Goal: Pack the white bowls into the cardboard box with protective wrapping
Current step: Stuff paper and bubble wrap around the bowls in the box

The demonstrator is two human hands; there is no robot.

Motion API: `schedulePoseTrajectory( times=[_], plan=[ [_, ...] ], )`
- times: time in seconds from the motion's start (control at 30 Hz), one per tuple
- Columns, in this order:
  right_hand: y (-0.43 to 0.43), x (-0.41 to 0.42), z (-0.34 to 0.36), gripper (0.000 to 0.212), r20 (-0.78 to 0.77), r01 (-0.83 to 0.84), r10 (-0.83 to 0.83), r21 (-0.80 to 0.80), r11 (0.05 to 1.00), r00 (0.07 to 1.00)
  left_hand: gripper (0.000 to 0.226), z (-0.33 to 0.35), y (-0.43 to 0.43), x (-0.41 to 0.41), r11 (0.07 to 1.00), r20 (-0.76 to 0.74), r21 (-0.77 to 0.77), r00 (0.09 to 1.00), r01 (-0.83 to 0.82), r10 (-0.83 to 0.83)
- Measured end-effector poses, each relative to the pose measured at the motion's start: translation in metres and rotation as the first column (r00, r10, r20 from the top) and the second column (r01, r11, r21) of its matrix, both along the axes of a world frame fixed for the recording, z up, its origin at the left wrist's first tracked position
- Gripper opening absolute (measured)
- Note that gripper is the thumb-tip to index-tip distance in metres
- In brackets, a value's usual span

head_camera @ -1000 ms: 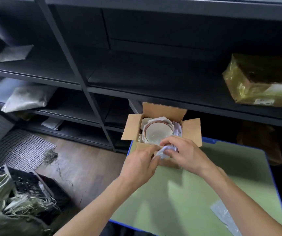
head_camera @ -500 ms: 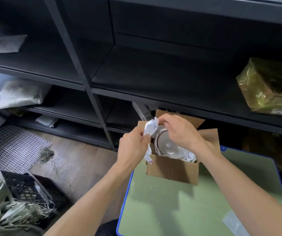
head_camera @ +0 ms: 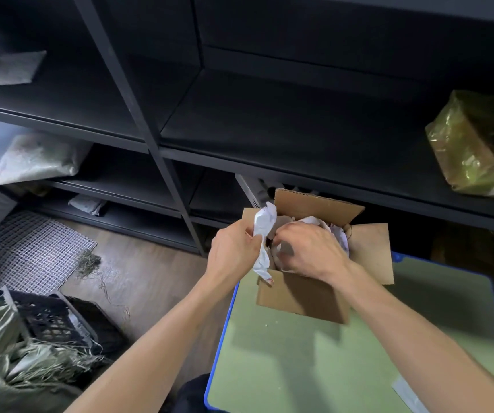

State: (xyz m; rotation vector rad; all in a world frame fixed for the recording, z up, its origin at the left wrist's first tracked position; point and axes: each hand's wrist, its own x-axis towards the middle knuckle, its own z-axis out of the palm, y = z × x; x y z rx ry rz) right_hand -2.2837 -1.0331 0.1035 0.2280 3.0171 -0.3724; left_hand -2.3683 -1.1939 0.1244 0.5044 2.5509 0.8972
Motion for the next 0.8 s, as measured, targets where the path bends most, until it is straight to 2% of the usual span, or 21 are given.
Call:
schedulePoseTrajectory(
  times=[0.13,0.33,0.43,0.53,0.63,0.7,0.8],
  plan=[
    [0.007,0.016,-0.007,0.024,-0.07,-0.016,0.009,-0.101,0.995,0.998,0.013,0.001,0.014,0.002,0.998,0.019,-0.048,0.999,0.04,-0.039],
    [0.007,0.017,-0.012,0.008,-0.111,-0.044,0.034,-0.087,0.995,0.993,0.033,0.015,0.038,0.002,0.998,0.035,-0.038,0.998,0.059,-0.058],
    [0.006,0.016,-0.015,0.011,-0.102,-0.021,0.012,-0.088,0.996,0.995,0.035,0.014,0.046,0.004,0.993,0.014,-0.079,0.996,0.086,-0.085],
    [0.004,0.018,-0.017,0.019,-0.122,0.016,-0.034,-0.143,0.99,0.992,0.032,0.001,0.045,0.006,0.986,-0.087,-0.138,0.991,0.093,-0.106],
    [0.001,0.019,-0.018,0.007,-0.116,0.09,-0.116,-0.206,0.974,0.986,0.029,-0.02,0.038,0.008,0.988,-0.252,-0.116,0.96,0.097,-0.124],
    [-0.001,0.019,-0.018,0.01,-0.129,0.132,-0.16,-0.204,0.97,0.979,0.022,-0.029,0.034,0.011,0.987,-0.315,-0.098,0.937,0.128,-0.153],
    [-0.002,0.015,-0.017,0.016,-0.198,0.15,-0.175,-0.132,0.98,0.965,0.018,-0.034,0.028,0.016,0.971,-0.368,-0.151,0.901,0.186,-0.23]
  ],
)
